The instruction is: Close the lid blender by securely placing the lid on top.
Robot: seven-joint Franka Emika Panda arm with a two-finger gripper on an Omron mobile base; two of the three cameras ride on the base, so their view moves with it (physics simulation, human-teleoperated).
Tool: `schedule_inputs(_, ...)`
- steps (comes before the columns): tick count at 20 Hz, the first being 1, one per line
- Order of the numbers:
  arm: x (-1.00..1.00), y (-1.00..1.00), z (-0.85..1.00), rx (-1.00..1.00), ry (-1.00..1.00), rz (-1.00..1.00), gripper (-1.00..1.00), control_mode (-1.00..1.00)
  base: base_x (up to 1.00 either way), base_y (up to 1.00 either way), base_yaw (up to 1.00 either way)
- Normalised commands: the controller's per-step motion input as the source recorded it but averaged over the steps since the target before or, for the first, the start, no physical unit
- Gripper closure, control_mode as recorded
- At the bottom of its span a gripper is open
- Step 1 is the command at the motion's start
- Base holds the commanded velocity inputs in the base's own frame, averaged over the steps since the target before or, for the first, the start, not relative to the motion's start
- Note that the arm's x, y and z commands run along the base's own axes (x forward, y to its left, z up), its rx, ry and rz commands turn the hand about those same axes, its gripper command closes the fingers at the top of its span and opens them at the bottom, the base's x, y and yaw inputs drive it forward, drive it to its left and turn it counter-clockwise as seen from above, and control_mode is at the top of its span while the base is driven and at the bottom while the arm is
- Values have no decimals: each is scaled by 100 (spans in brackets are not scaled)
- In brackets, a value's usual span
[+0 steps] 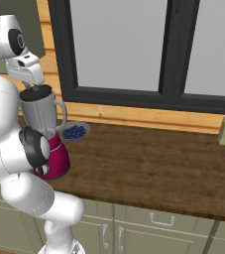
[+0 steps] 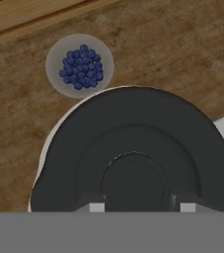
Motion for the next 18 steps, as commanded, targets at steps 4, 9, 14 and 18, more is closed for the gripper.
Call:
schedule_inputs(4, 0, 0, -21, 3, -1, -1, 100, -100, 0, 0, 0)
schedule_inputs(9, 0, 0, -26, 4, -1, -2, 100, -100, 0, 0, 0)
schedule_inputs(14, 0, 0, -22, 5, 0, -4, 100, -100, 0, 0, 0)
schedule_inputs(18, 0, 0, 0, 0, -5, -3, 100, -100, 0, 0, 0)
